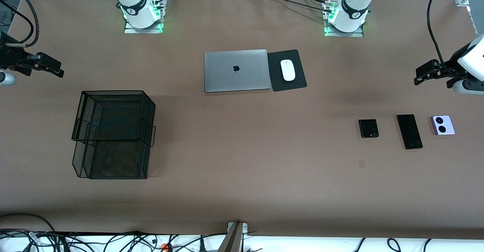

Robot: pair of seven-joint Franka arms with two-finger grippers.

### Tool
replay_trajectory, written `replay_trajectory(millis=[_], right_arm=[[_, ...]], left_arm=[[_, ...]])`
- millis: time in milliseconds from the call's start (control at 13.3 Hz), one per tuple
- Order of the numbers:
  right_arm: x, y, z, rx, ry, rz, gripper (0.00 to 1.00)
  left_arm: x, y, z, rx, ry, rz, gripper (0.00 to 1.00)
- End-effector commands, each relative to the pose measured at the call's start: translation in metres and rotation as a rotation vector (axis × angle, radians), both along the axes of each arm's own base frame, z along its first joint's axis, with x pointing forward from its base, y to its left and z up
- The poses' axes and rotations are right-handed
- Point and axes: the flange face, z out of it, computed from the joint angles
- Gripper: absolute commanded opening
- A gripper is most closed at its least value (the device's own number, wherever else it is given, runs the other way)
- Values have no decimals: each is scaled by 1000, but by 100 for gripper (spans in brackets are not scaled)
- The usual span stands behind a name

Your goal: Place phones with both arms

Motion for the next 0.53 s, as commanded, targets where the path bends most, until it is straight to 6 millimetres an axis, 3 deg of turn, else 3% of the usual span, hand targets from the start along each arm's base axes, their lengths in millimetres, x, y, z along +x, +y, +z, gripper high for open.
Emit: replay_trajectory(millis=[0,452], right_arm=[[-5,0,8,9,-7,5,100],[-4,1,8,9,-6,6,100]], left_arm=[[5,0,5,27,-6,3,100],[5,-5,5,28,-4,-12,100]])
